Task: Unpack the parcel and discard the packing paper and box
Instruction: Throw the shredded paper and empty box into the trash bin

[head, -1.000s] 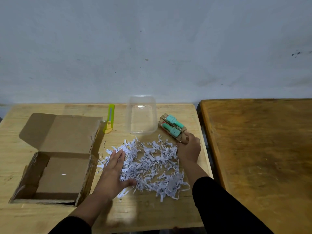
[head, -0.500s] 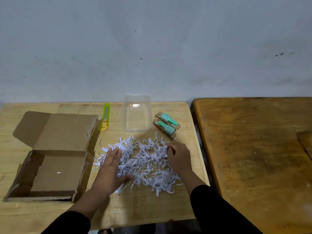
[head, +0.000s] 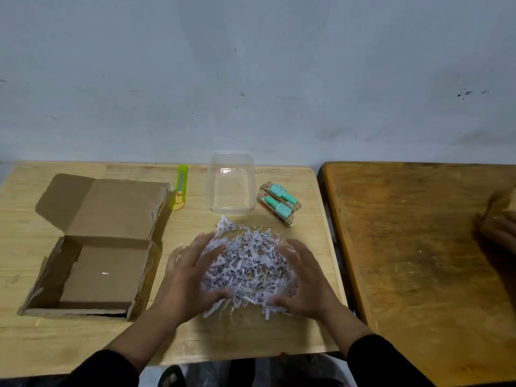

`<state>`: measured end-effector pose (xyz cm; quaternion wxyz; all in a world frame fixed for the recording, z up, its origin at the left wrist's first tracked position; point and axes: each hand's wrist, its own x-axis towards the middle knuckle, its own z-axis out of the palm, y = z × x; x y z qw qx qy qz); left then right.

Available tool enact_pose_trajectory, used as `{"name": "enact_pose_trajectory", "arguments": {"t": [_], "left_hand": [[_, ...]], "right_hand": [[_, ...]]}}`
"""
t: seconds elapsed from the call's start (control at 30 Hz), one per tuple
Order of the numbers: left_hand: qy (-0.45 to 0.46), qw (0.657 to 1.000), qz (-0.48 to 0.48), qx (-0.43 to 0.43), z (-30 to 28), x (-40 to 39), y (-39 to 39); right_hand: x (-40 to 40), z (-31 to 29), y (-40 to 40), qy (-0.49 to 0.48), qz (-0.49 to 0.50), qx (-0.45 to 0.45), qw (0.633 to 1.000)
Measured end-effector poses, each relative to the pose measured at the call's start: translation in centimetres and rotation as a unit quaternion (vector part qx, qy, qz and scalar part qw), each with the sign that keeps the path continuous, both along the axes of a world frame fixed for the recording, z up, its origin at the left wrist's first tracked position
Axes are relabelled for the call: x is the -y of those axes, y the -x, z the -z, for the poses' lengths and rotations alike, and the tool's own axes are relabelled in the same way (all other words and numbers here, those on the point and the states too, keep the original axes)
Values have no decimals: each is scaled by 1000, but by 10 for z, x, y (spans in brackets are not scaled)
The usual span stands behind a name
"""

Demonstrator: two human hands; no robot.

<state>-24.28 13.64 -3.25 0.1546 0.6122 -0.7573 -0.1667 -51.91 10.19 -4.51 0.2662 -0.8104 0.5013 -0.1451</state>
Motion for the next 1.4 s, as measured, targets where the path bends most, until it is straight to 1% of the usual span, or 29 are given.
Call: {"name": "enact_pose_trajectory", "arguments": {"t": [0.07, 0.13, 0.23, 0.33, 0.4, 0.5, 0.63, 0.7, 0.8, 0.93, 1.07, 1.2, 1.3, 1.4], "left_hand": [[-22, 1000, 1, 11, 2, 2, -6], [-92, 995, 24, 13, 9, 9, -12], [-152, 986, 68, 28, 16, 26, -18], [-160, 979, 115, 44, 19, 42, -14], [-156, 979, 124, 40, 19, 47, -12], [-145, 982, 120, -14, 22, 47, -15], [-89, 979, 122, -136, 29, 45, -16], [-76, 973, 114, -186, 34, 46, -12], [-69, 971, 91, -209, 34, 47, -6], [-60, 971, 97, -211, 23, 46, -3], [-53, 974, 115, -190, 11, 47, -8], [-55, 964, 163, -202, -17, 51, -7], [-72, 949, 207, -228, -41, 48, -1], [-61, 936, 275, -209, -64, 39, 13]], "right_hand": [[-5, 6, 3, 0, -32, -37, 999], [-4, 14, 0, 7, -53, -65, 996], [7, 22, -11, 45, -78, -63, 994], [24, 26, -24, 60, -99, -50, 992], [34, 28, -31, 64, -110, -45, 991], [41, 29, -44, 49, -109, -38, 992], [42, 31, -58, 33, -103, -1, 994], [40, 31, -63, 20, -91, 23, 995], [31, 28, -70, 11, -65, 41, 997], [21, 21, -75, 3, -22, 52, 998], [5, 8, -81, 7, 30, 49, 998], [-16, -18, -82, 39, 89, 40, 994], [-38, -39, -77, 45, 146, 41, 987], [-67, -61, -69, 55, 206, 20, 977]]}}
